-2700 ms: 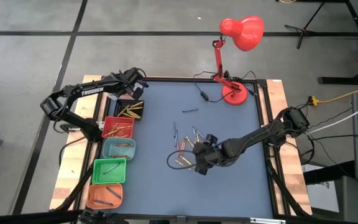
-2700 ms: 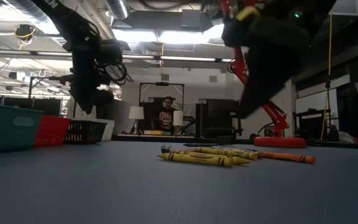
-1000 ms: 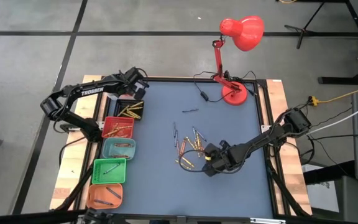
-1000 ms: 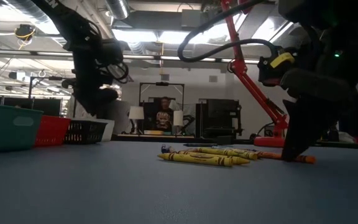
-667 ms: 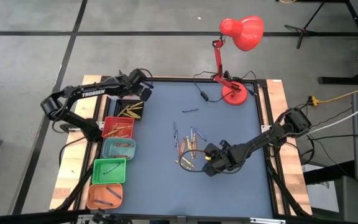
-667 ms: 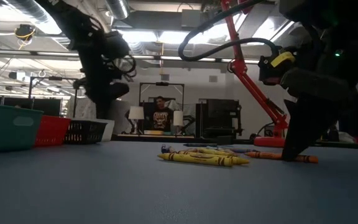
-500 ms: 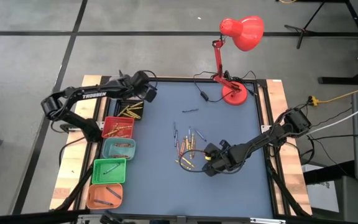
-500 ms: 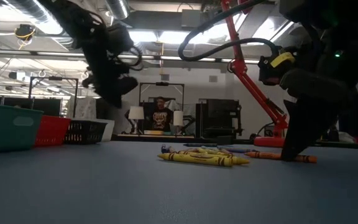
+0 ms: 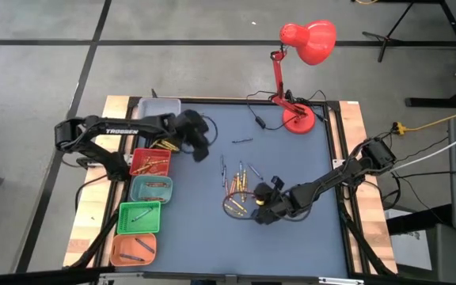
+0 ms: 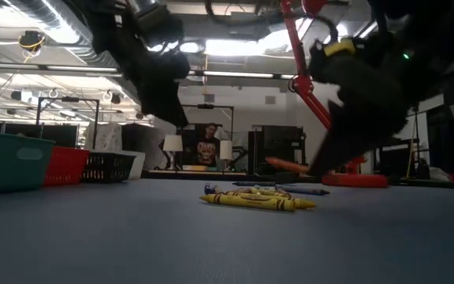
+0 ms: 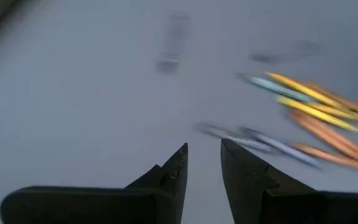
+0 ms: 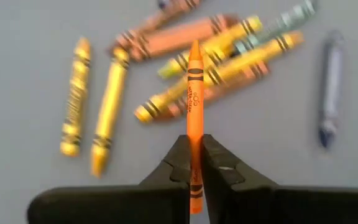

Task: Sort crayons
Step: Put the orange crayon into the transparent bin

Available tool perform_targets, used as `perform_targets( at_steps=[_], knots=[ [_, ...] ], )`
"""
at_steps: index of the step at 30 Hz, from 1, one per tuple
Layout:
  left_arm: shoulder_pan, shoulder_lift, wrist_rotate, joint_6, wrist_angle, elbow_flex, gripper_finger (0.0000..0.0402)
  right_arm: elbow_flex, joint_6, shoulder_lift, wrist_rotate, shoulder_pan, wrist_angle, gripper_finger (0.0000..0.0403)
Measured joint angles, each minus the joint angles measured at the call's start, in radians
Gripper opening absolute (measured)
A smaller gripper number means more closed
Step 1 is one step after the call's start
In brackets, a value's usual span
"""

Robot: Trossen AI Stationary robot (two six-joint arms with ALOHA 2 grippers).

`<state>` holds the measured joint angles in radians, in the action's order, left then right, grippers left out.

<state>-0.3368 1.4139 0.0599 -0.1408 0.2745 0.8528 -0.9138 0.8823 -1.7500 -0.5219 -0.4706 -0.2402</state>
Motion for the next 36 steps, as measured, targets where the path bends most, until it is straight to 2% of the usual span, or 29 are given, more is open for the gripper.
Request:
perform_targets(
  at_steps=[4, 8, 13, 18, 22, 27, 36],
  knots=[
    [0.09, 0.0, 0.16, 0.043, 0.0, 0.0, 0.008, 0.0, -0.113, 0.0, -0.039, 0.0, 0.139, 0.0011],
    [0.185, 0.0, 0.22, 0.046, 0.0, 0.0, 0.008, 0.0, -0.245, 0.0, -0.074, 0.0, 0.301, 0.0013],
    [0.301, 0.0, 0.216, 0.047, -0.028, 0.0, 0.008, 0.0, -0.433, 0.0, -0.132, 0.0, 0.535, 0.0012],
    [0.397, 0.0, 0.212, 0.047, -0.19, 0.0, 0.008, -0.001, -0.578, 0.0, -0.141, 0.016, 0.708, 0.0013],
    [0.448, 0.0, 0.154, 0.048, -0.32, 0.0, 0.008, -0.001, -0.604, 0.0, -0.118, 0.026, 0.756, 0.0014],
    [0.477, 0.0, 0.076, 0.048, -0.403, 0.0, 0.008, -0.001, -0.604, 0.0, -0.113, 0.026, 0.766, 0.0014],
    [0.478, 0.0, 0.061, 0.047, -0.427, 0.0, 0.008, -0.001, -0.604, 0.0, -0.111, 0.026, 0.77, 0.0014]
  ],
)
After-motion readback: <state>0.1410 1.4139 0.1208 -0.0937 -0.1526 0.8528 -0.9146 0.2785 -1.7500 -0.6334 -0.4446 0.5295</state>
